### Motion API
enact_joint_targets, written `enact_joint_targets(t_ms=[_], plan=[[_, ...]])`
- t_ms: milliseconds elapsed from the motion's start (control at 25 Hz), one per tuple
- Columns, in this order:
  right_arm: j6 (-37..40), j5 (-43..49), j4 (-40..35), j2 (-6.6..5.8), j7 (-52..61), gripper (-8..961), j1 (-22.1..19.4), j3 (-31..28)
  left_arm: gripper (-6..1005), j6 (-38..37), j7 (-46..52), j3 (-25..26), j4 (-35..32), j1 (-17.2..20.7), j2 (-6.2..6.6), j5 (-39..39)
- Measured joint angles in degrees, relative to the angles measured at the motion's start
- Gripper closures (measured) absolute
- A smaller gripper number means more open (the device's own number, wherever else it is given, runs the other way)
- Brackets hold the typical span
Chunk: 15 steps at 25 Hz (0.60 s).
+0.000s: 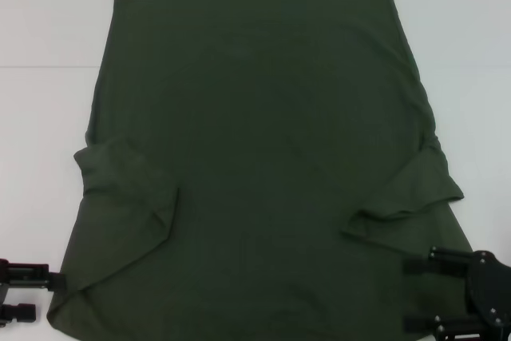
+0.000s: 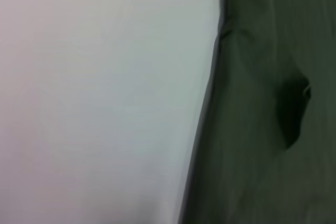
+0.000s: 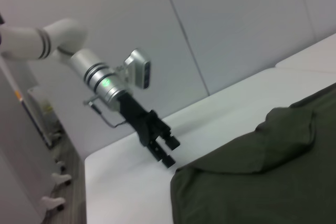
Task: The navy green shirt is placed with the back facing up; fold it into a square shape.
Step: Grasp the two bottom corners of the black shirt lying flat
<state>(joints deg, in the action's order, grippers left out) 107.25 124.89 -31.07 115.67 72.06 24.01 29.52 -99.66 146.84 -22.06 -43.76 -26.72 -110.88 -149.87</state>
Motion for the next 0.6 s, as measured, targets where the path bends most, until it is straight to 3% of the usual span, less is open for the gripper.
enact_joint_targets(t_ms=[600], plan=[[-0.9, 0.2, 0.6, 0.38, -3.3, 29, -0.2, 2.3, 174, 3.3, 1.0, -1.2, 3.8, -1.1, -0.24, -0.4]])
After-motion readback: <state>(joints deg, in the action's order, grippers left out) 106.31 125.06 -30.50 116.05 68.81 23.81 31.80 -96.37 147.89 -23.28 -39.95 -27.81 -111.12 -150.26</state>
